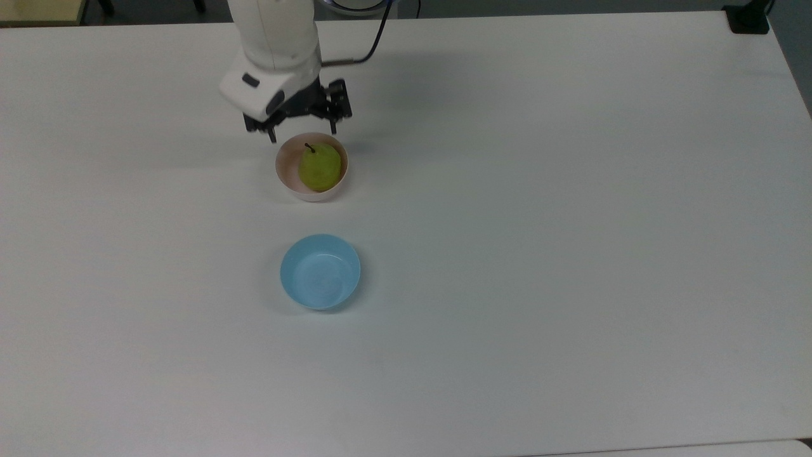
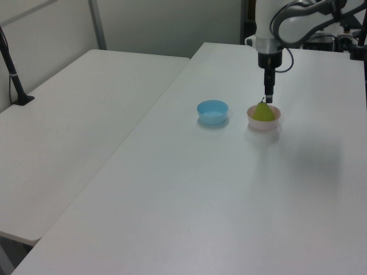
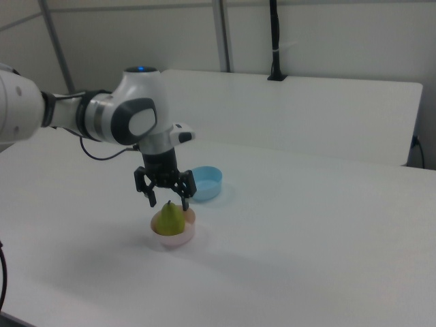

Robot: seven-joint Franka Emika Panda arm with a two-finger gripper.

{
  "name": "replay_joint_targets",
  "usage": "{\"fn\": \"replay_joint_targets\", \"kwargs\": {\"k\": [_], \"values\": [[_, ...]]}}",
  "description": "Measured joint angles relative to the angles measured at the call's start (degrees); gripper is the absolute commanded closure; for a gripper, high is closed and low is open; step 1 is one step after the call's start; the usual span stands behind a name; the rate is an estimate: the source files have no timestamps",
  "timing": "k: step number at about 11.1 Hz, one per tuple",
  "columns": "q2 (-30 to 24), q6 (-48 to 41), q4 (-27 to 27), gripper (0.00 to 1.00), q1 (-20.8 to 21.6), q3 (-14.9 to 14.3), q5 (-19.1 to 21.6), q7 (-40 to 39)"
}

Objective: Pick up a pear from the bowl
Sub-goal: 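Move the open gripper down over the green pear in the pink bowl, then close the gripper around the pear's body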

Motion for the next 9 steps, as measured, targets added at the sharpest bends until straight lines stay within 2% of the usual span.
{"fn": "replay_joint_targets", "kwargs": {"k": [3, 5, 9], "values": [[3.83, 3.16, 0.07, 0.07, -0.28, 0.00, -0.32, -0.03], [3.99, 3.16, 0.08, 0.15, -0.23, 0.00, -0.32, -0.06], [4.59, 3.16, 0.06, 0.16, 0.26, 0.09, -0.32, -0.08]]}}
